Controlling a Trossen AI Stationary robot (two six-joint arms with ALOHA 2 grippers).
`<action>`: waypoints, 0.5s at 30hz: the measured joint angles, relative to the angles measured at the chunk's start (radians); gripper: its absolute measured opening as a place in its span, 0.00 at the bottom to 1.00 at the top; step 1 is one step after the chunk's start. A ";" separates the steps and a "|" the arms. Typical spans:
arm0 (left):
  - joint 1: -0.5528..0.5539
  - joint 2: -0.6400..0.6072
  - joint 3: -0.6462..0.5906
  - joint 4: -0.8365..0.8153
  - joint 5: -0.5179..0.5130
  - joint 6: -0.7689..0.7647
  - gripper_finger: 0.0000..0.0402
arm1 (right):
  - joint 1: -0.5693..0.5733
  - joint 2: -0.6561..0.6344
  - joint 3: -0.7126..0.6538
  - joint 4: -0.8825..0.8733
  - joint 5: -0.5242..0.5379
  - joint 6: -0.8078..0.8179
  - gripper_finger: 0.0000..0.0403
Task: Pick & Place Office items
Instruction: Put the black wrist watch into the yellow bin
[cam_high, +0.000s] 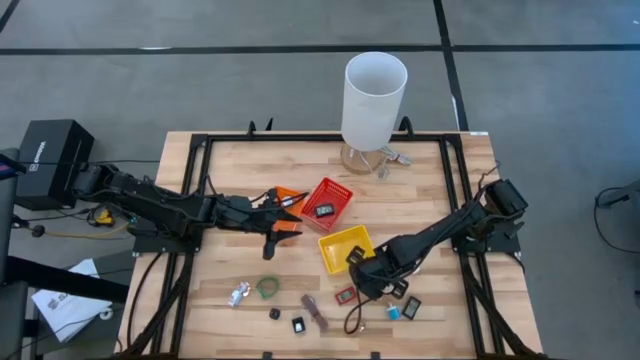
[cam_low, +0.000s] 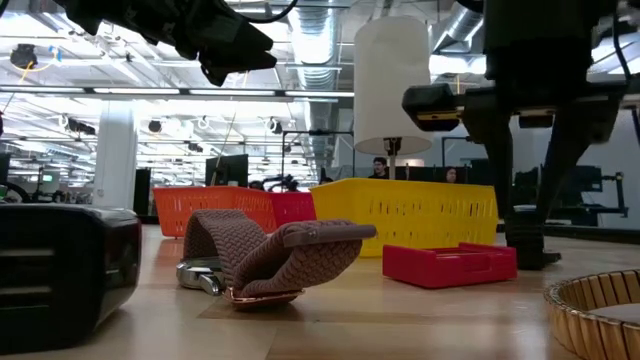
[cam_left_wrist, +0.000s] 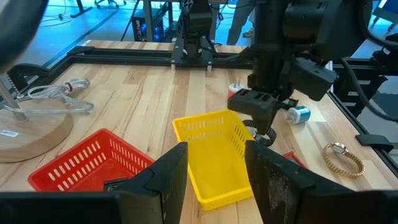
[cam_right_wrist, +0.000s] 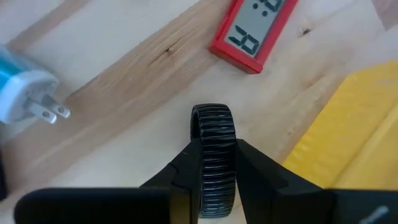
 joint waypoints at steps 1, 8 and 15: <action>0.000 0.000 0.000 0.000 0.000 0.000 0.38 | 0.002 0.000 0.017 -0.016 0.000 0.005 0.18; 0.000 0.000 0.000 0.000 0.000 0.000 0.38 | 0.013 -0.001 0.244 -0.239 0.002 0.006 0.18; 0.000 0.000 0.000 0.000 -0.001 0.000 0.38 | -0.043 -0.002 0.445 -0.403 0.131 0.046 0.18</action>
